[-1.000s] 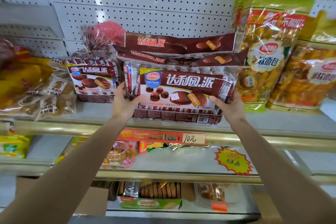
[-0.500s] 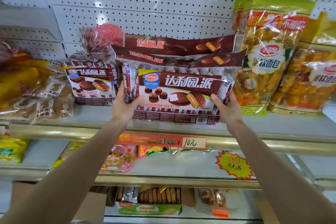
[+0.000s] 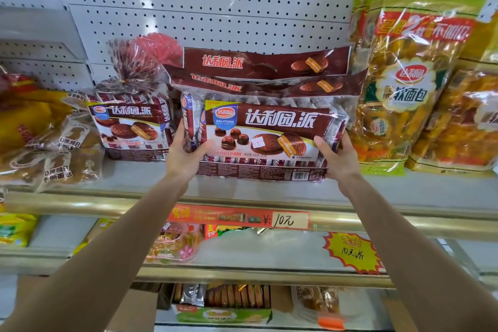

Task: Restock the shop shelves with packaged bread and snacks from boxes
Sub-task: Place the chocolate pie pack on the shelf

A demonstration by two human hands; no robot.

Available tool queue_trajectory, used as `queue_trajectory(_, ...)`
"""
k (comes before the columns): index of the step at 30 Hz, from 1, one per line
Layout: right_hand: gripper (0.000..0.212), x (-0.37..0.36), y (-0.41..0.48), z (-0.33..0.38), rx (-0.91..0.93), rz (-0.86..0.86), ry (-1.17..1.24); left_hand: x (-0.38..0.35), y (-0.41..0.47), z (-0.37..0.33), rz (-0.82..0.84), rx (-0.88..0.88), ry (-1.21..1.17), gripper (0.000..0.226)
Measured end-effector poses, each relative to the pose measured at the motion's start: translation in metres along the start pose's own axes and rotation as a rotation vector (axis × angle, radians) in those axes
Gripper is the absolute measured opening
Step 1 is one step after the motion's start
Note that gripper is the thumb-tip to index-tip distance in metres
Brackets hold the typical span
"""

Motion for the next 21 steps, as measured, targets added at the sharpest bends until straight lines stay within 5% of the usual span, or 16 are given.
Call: queue_trajectory(21,0.061,-0.007,0.024,-0.002,-0.003,0.003,-0.001,-0.009,0.015,0.003,-0.008,-0.015,0.020,0.067)
Point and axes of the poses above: each hand's wrist, its own y-axis towards the middle knuckle, its own x-axis out of the back of the hand, z = x × y, the point moved 4 cm from there along y, towards the middle knuckle, and after that the axes turned 8 degrees about -y, right-handed, at the moved point
